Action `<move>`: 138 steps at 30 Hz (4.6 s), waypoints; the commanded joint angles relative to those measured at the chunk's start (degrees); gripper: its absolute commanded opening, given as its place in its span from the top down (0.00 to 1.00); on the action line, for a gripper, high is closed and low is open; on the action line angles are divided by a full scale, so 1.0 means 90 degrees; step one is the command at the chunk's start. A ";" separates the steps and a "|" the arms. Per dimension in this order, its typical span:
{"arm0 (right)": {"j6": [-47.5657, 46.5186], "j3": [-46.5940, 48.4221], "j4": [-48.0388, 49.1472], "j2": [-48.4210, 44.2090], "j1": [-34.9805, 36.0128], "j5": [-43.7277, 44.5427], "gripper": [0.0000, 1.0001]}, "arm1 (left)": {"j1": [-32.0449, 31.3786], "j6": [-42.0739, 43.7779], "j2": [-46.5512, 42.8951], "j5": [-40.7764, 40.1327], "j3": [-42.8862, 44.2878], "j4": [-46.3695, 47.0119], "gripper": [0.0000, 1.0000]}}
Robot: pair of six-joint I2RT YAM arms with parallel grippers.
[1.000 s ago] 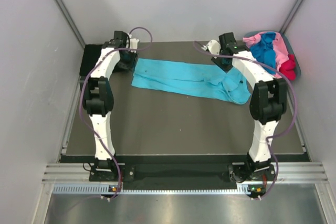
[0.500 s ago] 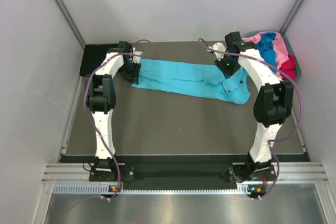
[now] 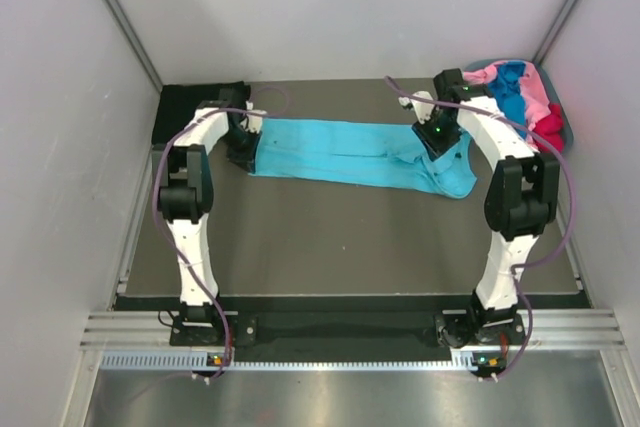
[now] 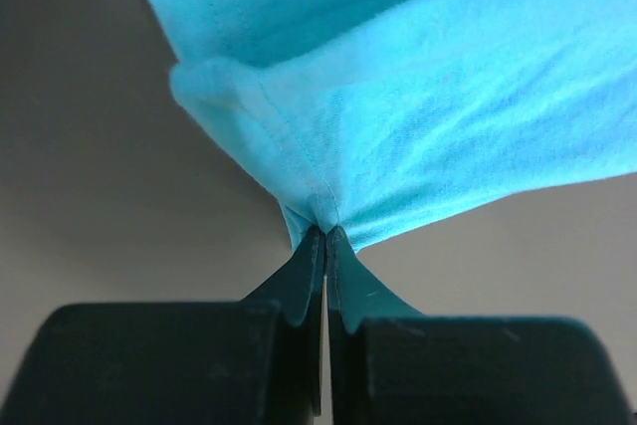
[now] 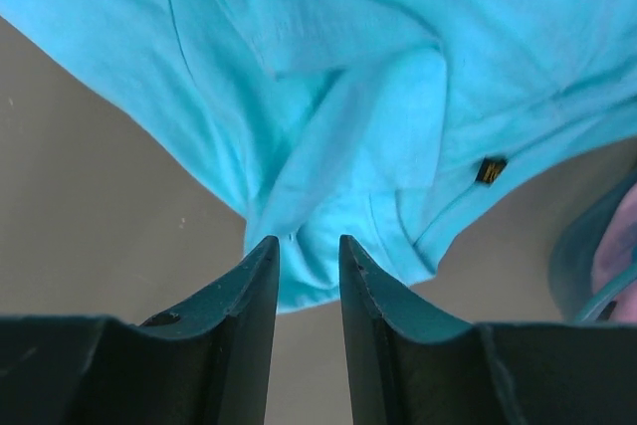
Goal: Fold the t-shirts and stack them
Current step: Fold the tshirt
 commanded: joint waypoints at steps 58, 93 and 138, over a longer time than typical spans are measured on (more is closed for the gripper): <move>0.0008 0.1339 0.0085 0.1857 -0.0828 -0.1831 0.63 | -0.0154 0.0866 -0.1752 0.0874 -0.2310 -0.0850 0.77; -0.0080 0.1349 -0.0326 0.2102 -0.0711 -0.2309 0.87 | -0.0232 0.0749 -0.1567 0.0795 -0.2408 -0.0635 0.77; -0.1251 0.1672 0.1366 0.1038 0.0149 -0.0178 0.61 | -0.0447 0.0739 -0.1498 0.0766 -0.2359 -0.0566 0.77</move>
